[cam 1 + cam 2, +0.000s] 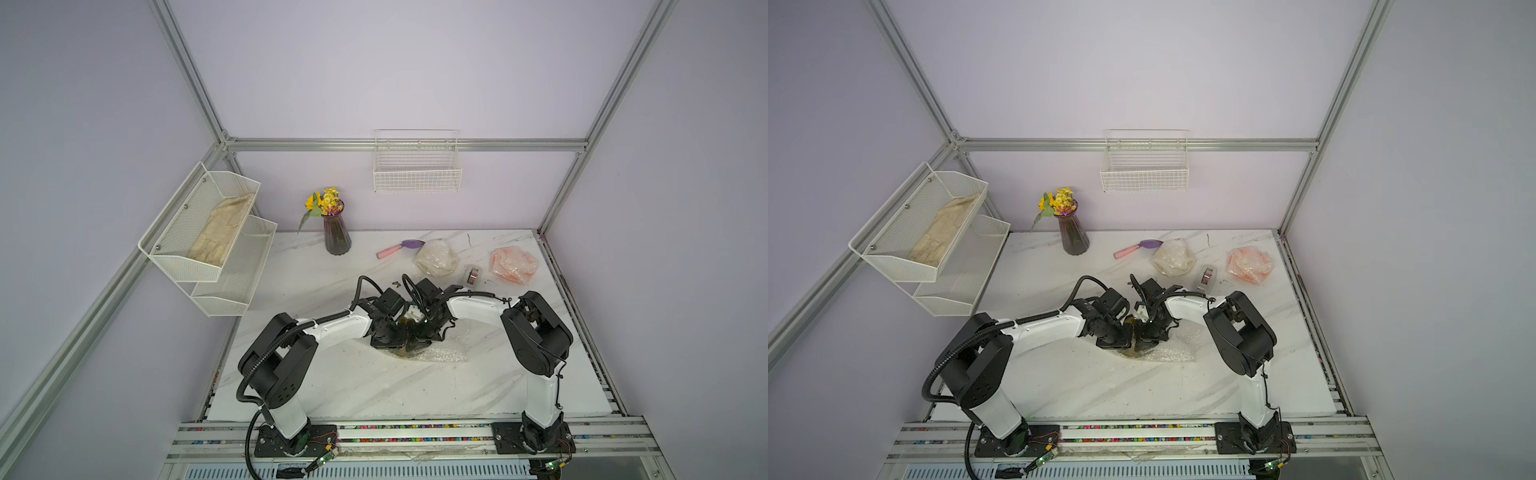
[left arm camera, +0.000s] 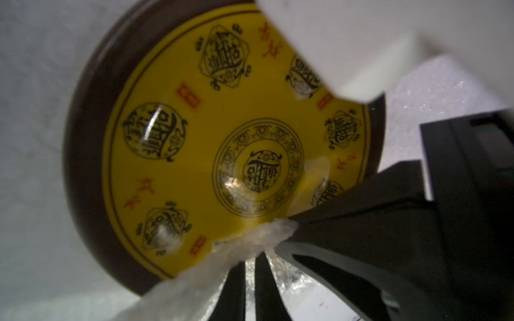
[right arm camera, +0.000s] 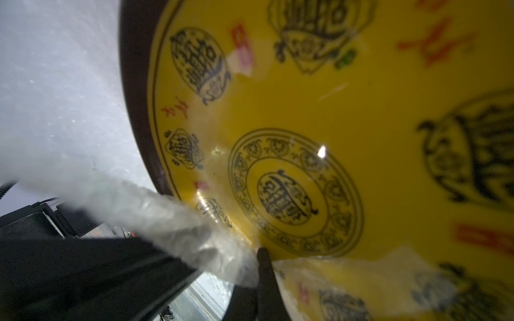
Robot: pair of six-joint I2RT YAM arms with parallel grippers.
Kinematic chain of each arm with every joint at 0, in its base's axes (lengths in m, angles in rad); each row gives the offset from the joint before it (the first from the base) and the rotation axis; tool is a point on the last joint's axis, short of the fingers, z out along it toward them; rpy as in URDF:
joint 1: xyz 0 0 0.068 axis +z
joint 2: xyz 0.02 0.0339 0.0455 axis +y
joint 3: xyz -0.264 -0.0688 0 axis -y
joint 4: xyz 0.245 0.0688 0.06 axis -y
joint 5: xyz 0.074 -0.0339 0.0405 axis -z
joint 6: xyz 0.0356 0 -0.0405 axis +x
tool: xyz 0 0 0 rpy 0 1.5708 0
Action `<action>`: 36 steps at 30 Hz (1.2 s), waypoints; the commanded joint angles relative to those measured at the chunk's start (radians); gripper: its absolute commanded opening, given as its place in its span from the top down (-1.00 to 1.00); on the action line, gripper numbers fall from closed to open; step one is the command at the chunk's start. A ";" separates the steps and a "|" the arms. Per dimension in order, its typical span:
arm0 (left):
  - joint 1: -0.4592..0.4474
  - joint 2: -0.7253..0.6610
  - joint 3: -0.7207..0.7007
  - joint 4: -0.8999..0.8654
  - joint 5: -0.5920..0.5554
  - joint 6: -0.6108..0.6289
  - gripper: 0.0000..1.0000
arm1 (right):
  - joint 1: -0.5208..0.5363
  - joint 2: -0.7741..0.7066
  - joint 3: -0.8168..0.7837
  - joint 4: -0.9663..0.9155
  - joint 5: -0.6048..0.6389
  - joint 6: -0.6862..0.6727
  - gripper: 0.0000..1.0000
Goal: Wrap dinner plates in bubble wrap
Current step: Wrap the plate in the bubble wrap.
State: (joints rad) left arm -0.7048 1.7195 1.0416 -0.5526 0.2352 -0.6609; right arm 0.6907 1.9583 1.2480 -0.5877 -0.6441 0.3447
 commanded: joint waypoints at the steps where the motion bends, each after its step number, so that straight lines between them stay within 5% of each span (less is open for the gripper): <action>1: 0.019 0.014 -0.041 0.069 0.011 0.002 0.79 | -0.022 0.002 -0.007 -0.013 0.010 0.037 0.85; 5: 0.049 0.062 -0.074 0.100 0.069 -0.008 0.79 | -0.031 -0.053 -0.001 -0.038 0.095 0.086 0.49; 12: 0.065 0.099 -0.088 0.087 0.127 -0.035 0.75 | -0.086 -0.357 -0.045 -0.188 0.553 0.189 0.26; 17: 0.067 0.115 -0.055 0.045 0.148 -0.045 0.67 | -0.014 -0.522 -0.193 0.061 0.258 0.352 0.48; 21: 0.070 0.126 -0.022 0.008 0.158 -0.045 0.58 | 0.140 -0.473 -0.271 0.294 0.133 0.519 0.53; 29: 0.095 0.115 -0.002 -0.035 0.136 -0.039 0.56 | 0.152 -0.433 -0.331 0.095 0.450 0.577 0.70; 36: 0.116 0.137 -0.006 -0.059 0.137 -0.024 0.54 | -0.006 -0.560 -0.532 0.045 0.644 0.604 0.52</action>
State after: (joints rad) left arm -0.6064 1.7985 1.0367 -0.4953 0.4679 -0.6952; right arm 0.7383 1.4471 0.7780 -0.4660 -0.1268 0.9146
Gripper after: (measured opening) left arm 0.228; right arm 0.234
